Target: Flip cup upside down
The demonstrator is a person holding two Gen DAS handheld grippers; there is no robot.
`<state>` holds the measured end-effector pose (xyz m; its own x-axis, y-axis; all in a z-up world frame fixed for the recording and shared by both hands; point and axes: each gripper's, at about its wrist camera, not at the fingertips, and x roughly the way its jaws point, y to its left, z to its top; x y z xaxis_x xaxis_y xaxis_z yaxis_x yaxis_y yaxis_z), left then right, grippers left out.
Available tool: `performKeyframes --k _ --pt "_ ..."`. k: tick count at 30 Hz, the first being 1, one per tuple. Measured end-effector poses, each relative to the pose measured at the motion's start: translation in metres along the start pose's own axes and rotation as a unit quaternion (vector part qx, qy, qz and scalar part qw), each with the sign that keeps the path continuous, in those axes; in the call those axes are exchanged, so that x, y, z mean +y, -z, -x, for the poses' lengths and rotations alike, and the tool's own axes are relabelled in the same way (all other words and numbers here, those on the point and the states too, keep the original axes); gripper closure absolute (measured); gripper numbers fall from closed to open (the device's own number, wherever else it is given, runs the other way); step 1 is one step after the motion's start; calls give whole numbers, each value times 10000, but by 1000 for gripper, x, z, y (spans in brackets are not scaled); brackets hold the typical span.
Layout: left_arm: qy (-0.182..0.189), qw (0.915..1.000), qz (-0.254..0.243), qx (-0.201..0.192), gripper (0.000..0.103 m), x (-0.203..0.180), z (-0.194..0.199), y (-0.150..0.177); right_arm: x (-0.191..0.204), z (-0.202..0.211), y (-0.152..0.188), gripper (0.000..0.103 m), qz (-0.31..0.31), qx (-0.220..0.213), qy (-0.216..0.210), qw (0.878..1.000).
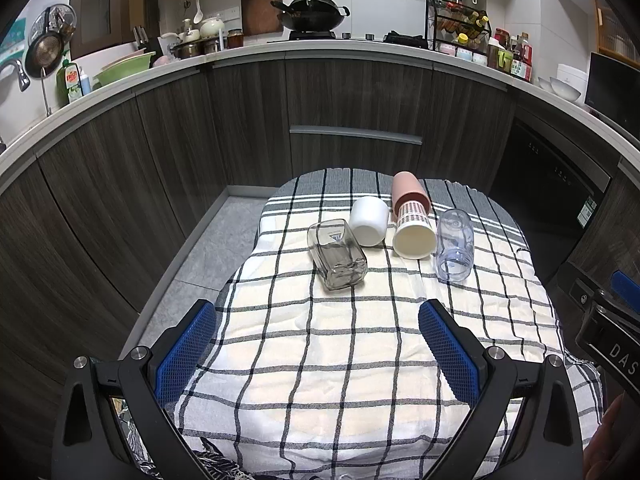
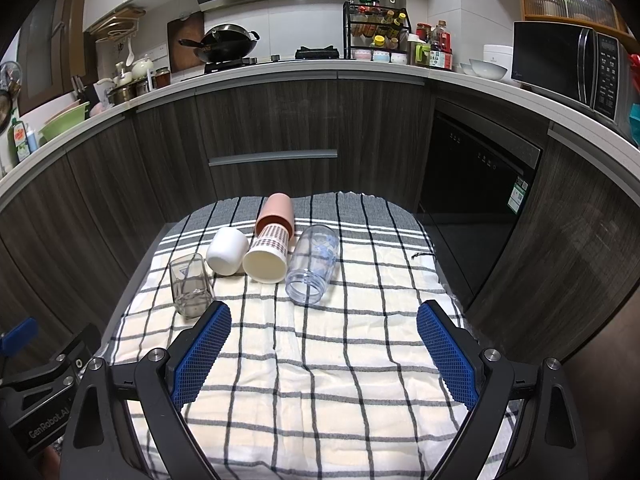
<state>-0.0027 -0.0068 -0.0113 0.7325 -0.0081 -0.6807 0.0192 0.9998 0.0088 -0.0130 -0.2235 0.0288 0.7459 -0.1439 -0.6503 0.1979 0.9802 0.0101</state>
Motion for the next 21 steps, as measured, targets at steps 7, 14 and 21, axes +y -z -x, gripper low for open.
performKeyframes --k 7,14,21 --pt "-3 10000 0 3 0 0 -1 1 0 0 0 9 -2 0 -1 10000" --pt "-1 10000 2 3 0 0 -1 1 -1 0 -1 9 -12 17 -6 10000" --pt "-5 10000 13 25 0 0 -2 3 -1 -1 0 9 -14 37 -9 10000"
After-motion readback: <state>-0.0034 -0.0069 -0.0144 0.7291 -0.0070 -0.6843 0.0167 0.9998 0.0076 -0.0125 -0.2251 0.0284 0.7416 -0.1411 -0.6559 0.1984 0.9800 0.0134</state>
